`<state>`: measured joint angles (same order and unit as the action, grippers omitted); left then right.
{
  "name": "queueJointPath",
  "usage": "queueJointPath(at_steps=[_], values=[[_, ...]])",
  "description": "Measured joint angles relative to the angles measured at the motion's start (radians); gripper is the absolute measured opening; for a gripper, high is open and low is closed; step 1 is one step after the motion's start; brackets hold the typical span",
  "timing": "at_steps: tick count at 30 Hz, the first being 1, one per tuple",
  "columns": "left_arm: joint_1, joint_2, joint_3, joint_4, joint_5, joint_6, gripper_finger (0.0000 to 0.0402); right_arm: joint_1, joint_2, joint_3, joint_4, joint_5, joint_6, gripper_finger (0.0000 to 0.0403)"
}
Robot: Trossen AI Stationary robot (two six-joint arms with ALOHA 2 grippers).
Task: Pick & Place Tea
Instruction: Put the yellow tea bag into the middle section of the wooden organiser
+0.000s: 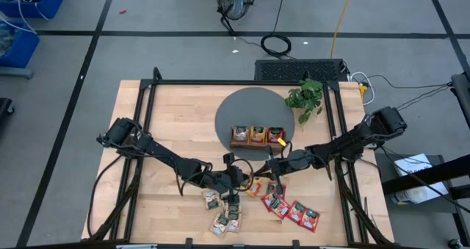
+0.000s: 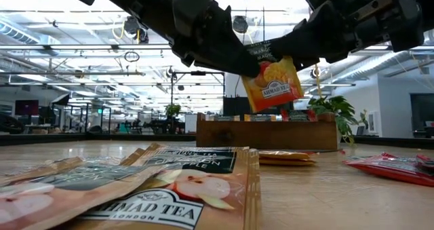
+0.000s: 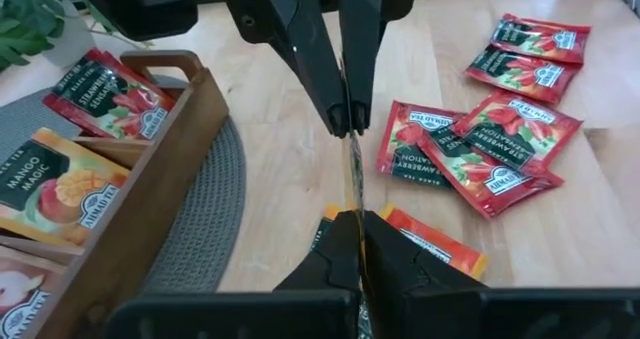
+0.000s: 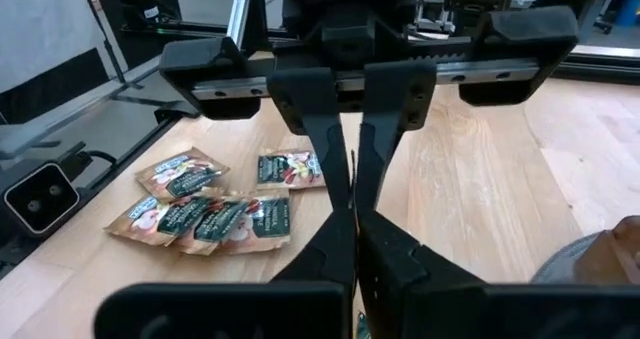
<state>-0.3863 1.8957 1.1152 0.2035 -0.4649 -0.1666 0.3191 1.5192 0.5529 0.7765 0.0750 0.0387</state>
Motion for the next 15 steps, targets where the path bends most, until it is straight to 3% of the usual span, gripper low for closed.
queueJointPath(at_steps=[9,15], values=[[-0.007,-0.012,-0.001,-0.026,-0.007,-0.018,0.0121,-0.042,-0.027,-0.004,-0.079,0.01,-0.025,0.0],[-0.03,-0.057,0.0,-0.185,0.005,-0.135,0.0179,-0.098,-0.109,-0.06,-0.066,0.125,-0.087,0.0]])
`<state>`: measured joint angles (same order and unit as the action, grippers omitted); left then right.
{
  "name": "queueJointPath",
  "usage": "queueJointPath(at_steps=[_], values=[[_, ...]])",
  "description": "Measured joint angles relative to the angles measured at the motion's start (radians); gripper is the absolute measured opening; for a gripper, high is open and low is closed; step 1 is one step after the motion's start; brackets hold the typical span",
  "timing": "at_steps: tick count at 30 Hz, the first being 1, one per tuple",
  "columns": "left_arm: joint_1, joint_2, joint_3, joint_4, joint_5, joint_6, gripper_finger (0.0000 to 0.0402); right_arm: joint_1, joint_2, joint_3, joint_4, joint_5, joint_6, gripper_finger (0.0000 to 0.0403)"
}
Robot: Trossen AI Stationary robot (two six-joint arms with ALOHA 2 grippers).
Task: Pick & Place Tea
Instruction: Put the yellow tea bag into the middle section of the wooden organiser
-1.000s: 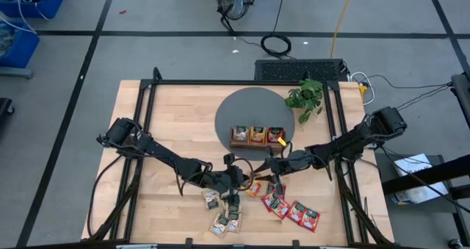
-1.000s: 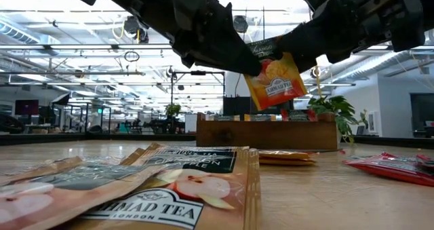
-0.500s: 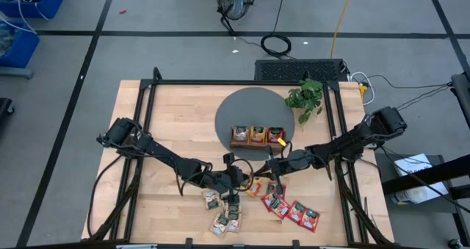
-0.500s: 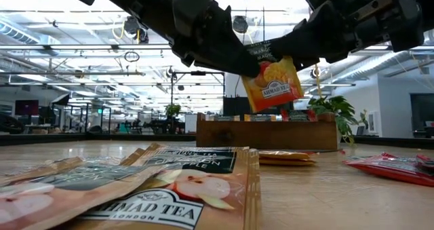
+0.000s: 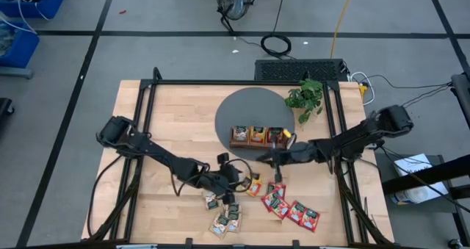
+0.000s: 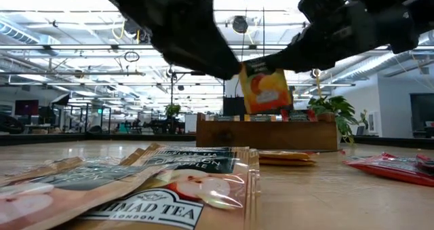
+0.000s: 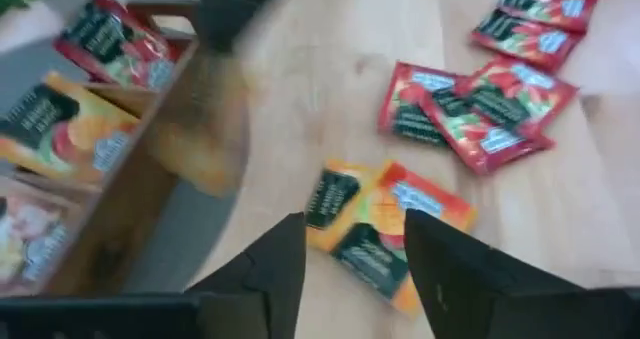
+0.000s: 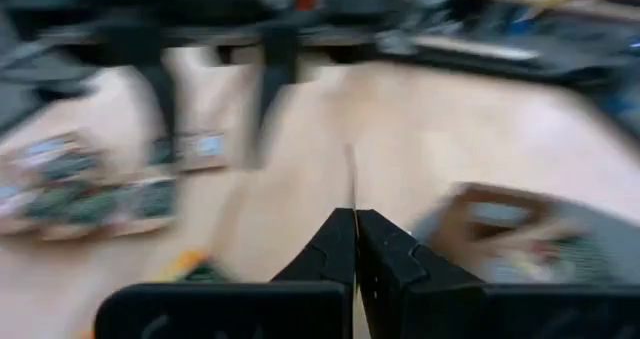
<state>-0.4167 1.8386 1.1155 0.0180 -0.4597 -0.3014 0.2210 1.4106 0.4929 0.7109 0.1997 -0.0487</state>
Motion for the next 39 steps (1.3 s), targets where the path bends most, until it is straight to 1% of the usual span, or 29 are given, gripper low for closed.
queueJointPath(at_steps=[2,3,6,10,13,17,23,27,34,39], values=[[-0.025,-0.005,-0.001,-0.05,-0.04,-0.024,0.0186,-0.038,-0.051,-0.045,0.04,0.032,-0.019,0.0],[-0.038,-0.005,-0.001,-0.051,-0.066,-0.03,0.0187,-0.062,-0.073,-0.067,0.09,0.032,-0.021,0.0],[-0.077,-0.005,-0.001,-0.051,-0.15,-0.03,0.0183,-0.149,-0.115,-0.141,0.228,-0.011,0.003,0.0],[-0.106,-0.005,-0.001,-0.055,-0.2,-0.014,0.0169,-0.266,-0.097,-0.196,0.293,-0.081,0.073,0.0],[-0.113,-0.005,-0.001,-0.059,-0.227,-0.013,0.0158,-0.31,-0.05,-0.202,0.329,-0.109,0.096,0.0],[-0.106,-0.005,-0.001,-0.072,-0.23,-0.016,0.0148,-0.327,0.038,-0.19,0.387,-0.15,0.097,0.0],[-0.101,-0.005,-0.001,-0.074,-0.231,-0.02,0.0145,-0.339,0.13,-0.183,0.426,-0.143,0.091,0.0],[-0.101,-0.005,-0.001,-0.074,-0.231,-0.022,0.0145,-0.342,0.132,-0.184,0.414,-0.096,0.088,0.0],[-0.094,-0.005,-0.001,-0.071,-0.231,-0.016,0.0145,-0.342,0.132,-0.201,0.396,-0.092,0.076,0.0],[-0.069,-0.005,-0.001,-0.068,-0.231,0.001,0.0145,-0.342,0.132,-0.205,0.387,-0.066,0.082,0.0]])
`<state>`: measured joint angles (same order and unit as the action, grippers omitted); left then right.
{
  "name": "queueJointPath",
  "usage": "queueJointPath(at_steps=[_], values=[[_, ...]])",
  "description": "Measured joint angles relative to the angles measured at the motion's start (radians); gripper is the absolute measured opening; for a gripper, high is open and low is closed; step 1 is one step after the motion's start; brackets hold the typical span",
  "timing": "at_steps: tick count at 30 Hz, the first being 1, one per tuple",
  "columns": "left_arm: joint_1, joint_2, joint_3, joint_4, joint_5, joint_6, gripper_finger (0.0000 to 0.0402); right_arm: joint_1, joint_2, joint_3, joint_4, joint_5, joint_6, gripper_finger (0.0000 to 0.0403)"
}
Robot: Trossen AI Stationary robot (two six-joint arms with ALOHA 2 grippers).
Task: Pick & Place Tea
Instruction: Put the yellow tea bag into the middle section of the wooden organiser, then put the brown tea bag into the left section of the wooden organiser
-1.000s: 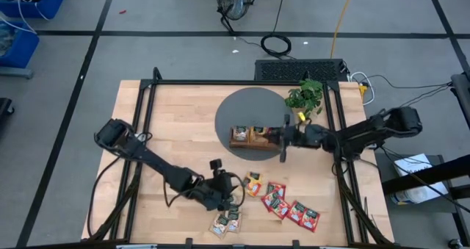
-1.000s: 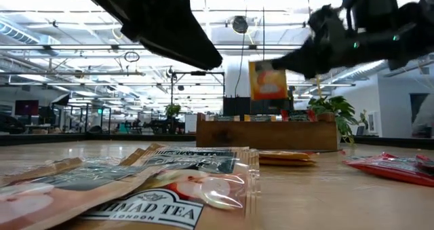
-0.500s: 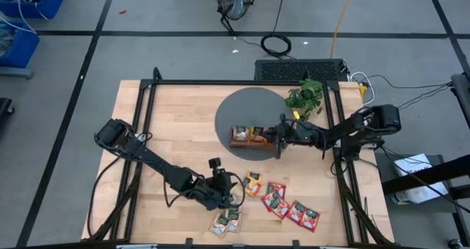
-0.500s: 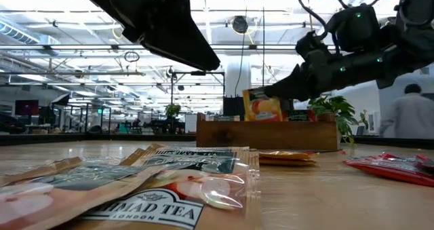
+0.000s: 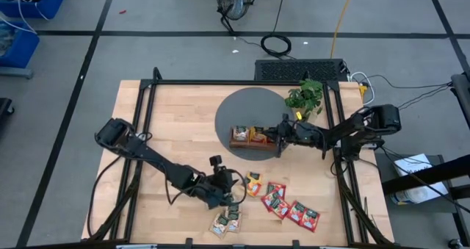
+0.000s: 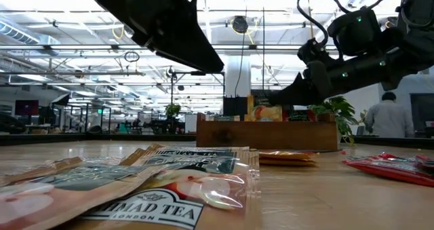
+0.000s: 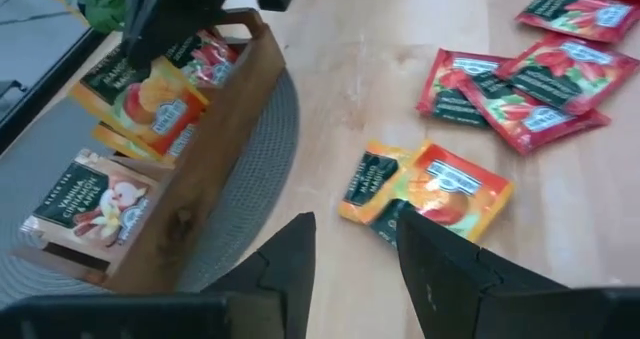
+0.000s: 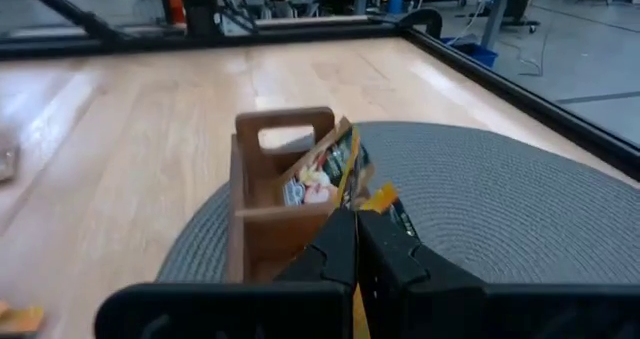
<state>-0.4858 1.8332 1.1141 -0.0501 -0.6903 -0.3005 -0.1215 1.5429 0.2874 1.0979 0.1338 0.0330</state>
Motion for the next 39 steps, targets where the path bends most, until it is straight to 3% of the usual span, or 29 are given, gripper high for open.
queueJointPath(at_steps=[10,22,27,33,39], values=[[0.067,0.0,0.0,0.002,0.015,-0.014,0.0145,-0.016,0.0,0.0,-0.071,0.024,-0.019,0.0009],[0.07,0.0,0.0,0.018,0.068,-0.038,0.0145,-0.014,0.0,0.033,-0.047,0.02,0.013,0.0116],[0.071,0.0,0.0,0.016,0.098,-0.029,0.0145,0.002,0.0,0.048,-0.048,0.019,0.005,0.0139],[0.068,0.0,0.0,-0.007,0.245,-0.052,0.0145,0.111,-0.032,0.053,-0.132,-0.063,-0.15,0.0131],[0.065,0.002,0.0,-0.033,0.264,-0.284,0.0145,0.322,-0.039,0.057,-0.183,-0.108,-0.138,0.0085]])
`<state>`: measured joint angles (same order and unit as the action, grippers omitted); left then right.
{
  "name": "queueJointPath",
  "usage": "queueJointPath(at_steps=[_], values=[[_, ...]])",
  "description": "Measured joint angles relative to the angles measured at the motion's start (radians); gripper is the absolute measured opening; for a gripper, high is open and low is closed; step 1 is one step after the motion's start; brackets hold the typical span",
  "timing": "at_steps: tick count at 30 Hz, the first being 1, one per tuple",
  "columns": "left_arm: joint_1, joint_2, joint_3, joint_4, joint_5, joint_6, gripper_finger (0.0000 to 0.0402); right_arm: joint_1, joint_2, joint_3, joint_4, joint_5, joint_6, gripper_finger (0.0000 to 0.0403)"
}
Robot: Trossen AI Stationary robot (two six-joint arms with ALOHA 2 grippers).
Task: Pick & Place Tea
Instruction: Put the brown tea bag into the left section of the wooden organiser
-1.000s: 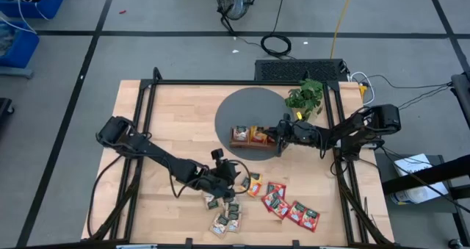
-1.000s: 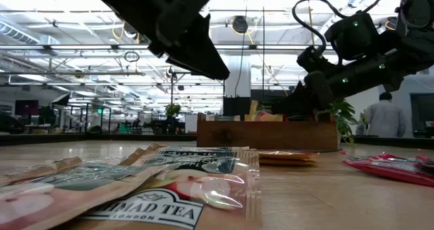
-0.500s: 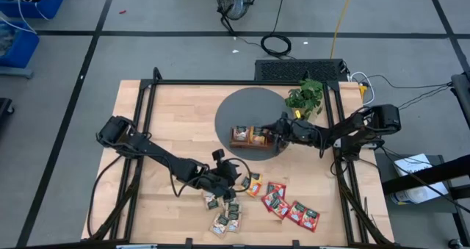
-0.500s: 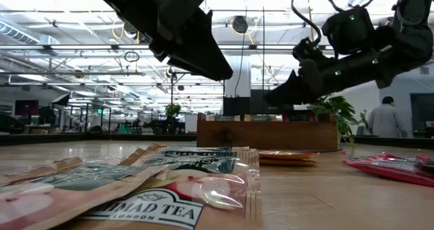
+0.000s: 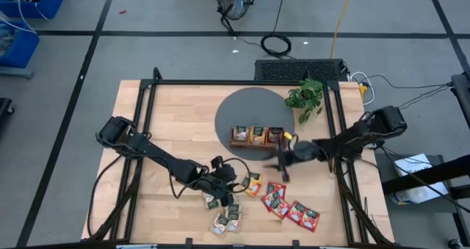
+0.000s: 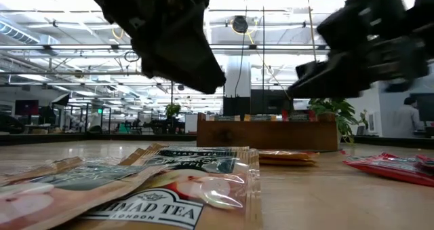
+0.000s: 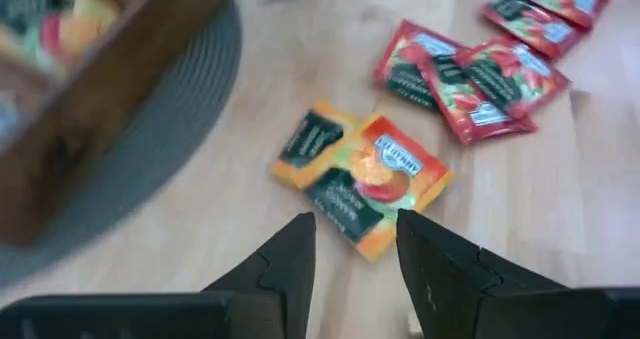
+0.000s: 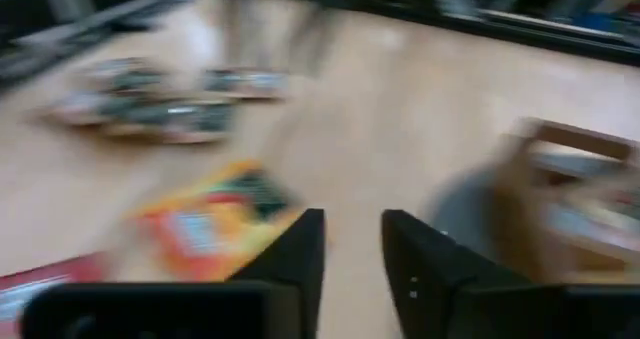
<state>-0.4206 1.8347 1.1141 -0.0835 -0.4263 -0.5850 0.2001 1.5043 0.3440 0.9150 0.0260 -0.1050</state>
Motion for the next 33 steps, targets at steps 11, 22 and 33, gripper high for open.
queueJointPath(at_steps=[11,22,33], values=[[0.028,0.085,0.0,0.006,0.012,-0.122,0.0145,0.256,0.055,0.121,-0.131,0.105,-0.016,0.0002],[0.08,0.132,-0.001,0.08,0.115,-0.095,0.0145,0.214,0.308,0.21,-0.093,0.104,-0.017,0.0001],[0.082,0.132,0.0,0.051,0.166,-0.084,0.0153,0.204,0.328,0.221,-0.164,0.104,-0.016,0.0]])
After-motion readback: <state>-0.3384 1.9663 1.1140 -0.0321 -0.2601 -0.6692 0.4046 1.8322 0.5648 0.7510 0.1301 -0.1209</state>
